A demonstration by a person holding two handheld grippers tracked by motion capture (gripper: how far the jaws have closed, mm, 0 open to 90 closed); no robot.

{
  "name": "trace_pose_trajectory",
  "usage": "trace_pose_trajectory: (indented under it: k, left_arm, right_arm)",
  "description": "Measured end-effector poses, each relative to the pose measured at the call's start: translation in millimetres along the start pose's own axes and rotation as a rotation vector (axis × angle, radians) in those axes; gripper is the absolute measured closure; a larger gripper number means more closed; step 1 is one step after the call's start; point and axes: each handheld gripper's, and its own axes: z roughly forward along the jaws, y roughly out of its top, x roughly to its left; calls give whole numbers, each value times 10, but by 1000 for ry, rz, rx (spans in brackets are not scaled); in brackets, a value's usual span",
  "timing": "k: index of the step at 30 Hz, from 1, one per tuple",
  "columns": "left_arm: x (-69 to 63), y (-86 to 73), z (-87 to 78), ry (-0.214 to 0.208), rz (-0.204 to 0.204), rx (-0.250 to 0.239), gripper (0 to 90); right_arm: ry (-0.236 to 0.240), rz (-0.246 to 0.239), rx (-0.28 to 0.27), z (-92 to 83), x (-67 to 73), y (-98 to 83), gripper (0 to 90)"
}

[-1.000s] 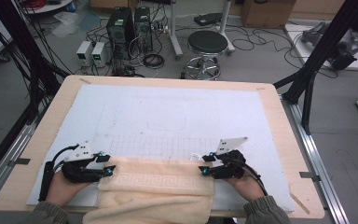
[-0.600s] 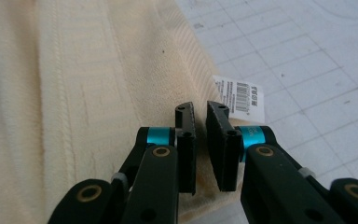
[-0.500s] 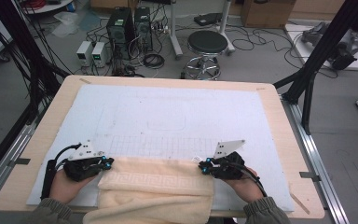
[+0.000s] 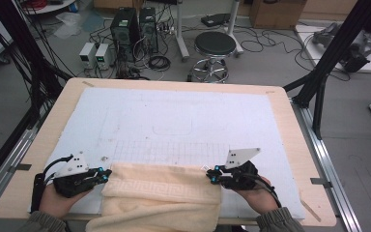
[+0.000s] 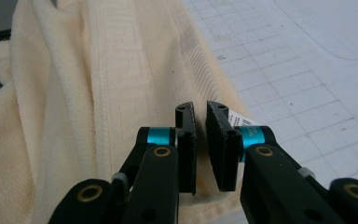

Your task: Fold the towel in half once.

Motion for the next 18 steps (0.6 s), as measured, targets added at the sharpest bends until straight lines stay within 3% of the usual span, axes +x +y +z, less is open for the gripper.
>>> trace_pose_trajectory:
  k: [2, 9, 11, 16, 18]
  left_arm:
    - [39, 5, 70, 9, -17, 12, 772]
    - [157, 80, 467, -17, -31, 82, 569]
    - [162, 87, 546, -27, -32, 101, 570]
    - [130, 77, 569, -33, -1, 102, 783]
    - [122, 87, 539, -25, 4, 95, 818]
  right_arm:
    - [-7, 10, 16, 38, -28, -7, 797]
    - [-5, 48, 68, 282, -165, -115, 776]
    - [4, 67, 75, 325, -188, -156, 780]
    - [17, 70, 70, 339, -208, -166, 789]
    - [12, 64, 67, 333, -202, -161, 796]
